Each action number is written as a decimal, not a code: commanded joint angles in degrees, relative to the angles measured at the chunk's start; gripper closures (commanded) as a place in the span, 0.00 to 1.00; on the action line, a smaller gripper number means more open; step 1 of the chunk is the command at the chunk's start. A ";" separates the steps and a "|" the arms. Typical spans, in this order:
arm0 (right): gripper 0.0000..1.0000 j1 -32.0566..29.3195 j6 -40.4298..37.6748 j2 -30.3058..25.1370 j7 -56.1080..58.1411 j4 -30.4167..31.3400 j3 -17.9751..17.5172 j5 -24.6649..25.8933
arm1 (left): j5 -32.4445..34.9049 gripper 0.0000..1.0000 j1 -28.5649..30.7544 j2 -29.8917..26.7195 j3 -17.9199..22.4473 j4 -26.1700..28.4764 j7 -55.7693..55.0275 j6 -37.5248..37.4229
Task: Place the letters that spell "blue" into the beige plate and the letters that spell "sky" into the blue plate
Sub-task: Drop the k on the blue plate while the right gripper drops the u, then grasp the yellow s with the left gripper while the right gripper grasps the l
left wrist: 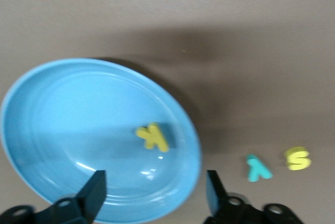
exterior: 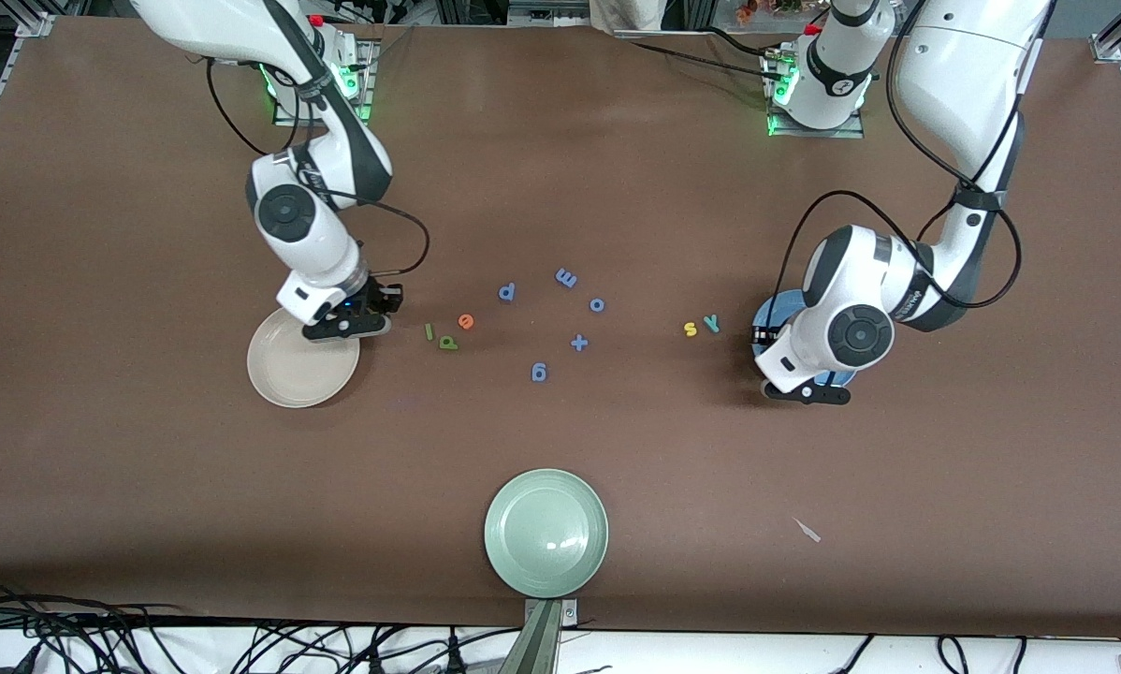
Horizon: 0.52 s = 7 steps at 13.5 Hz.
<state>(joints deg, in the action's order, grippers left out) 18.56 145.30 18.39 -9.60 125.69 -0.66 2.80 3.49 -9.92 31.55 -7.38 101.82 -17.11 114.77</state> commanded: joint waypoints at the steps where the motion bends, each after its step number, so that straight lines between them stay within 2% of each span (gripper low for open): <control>1: 0.74 -1.68 -1.77 -0.19 10.61 -1.33 2.93 0.62 | 0.38 0.00 -1.24 0.17 -4.03 -0.39 -12.81 0.19; 3: 0.57 -2.20 -1.34 0.77 14.24 -1.15 5.31 0.36 | 0.38 0.00 -2.55 0.70 -6.58 0.04 -21.96 3.86; 4: 0.40 -2.38 -1.33 0.86 14.17 -1.15 5.32 0.27 | 0.38 0.02 -3.52 0.70 -6.68 0.13 -25.22 4.58; 6: 0.28 -2.38 -1.42 0.86 13.38 -1.24 5.32 0.10 | 0.38 0.30 -4.32 0.79 -6.68 0.22 -26.48 5.46; 7: 0.24 -2.38 -1.51 0.86 13.38 -1.24 5.23 -0.16 | 0.38 0.34 -4.32 1.23 -6.77 0.74 -26.66 6.60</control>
<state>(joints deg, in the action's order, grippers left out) 15.96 144.40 19.31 3.59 124.80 4.81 2.79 3.48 -14.65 32.39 -14.21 101.86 -42.55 119.51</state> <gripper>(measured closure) 0.374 0.154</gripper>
